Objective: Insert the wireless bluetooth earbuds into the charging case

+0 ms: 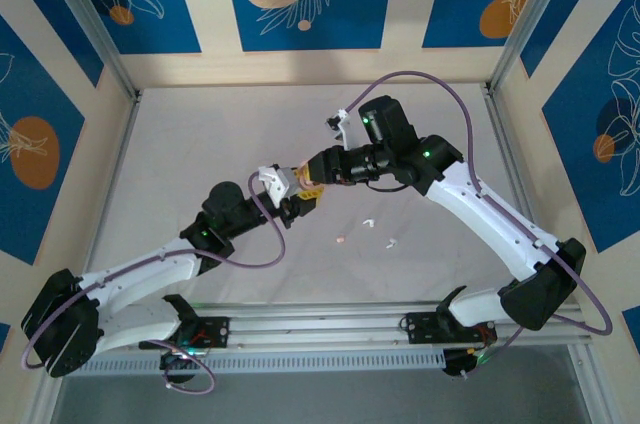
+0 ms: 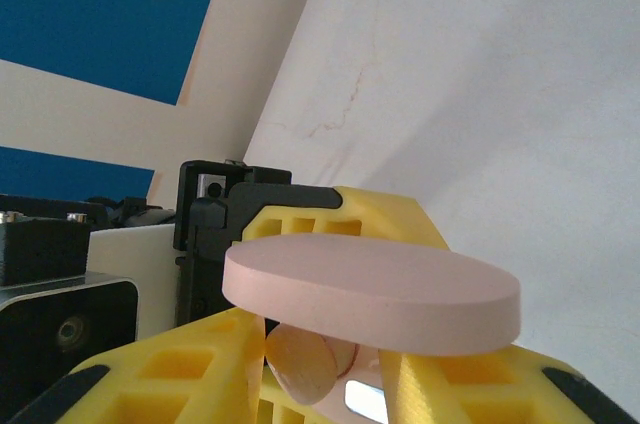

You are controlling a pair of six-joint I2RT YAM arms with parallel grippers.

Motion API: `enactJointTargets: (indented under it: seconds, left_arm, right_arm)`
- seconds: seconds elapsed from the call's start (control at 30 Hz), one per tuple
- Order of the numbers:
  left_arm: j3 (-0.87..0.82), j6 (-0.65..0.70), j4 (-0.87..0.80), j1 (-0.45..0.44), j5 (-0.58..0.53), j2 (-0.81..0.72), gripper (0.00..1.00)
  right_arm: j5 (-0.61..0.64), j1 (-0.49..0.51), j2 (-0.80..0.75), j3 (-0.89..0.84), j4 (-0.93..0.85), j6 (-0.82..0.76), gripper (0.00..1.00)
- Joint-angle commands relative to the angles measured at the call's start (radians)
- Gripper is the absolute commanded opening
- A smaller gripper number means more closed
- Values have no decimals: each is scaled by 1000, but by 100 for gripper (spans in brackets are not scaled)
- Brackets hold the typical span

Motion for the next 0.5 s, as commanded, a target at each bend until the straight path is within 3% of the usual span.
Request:
enactJointTargets:
  seconds: [0.0,0.17,0.47]
  left_arm:
    - [27,6,59,-10,23,-31,31]
    - [29,6,53,-10,38,-30,31]
    - [29,3,54,-10,47,-26,31]
  right_arm:
    - [27,3,-11,22,-37,16,36]
    - [45,3,-10,26,-47,18,32]
    - [20,3,-9,31,-37,22,32]
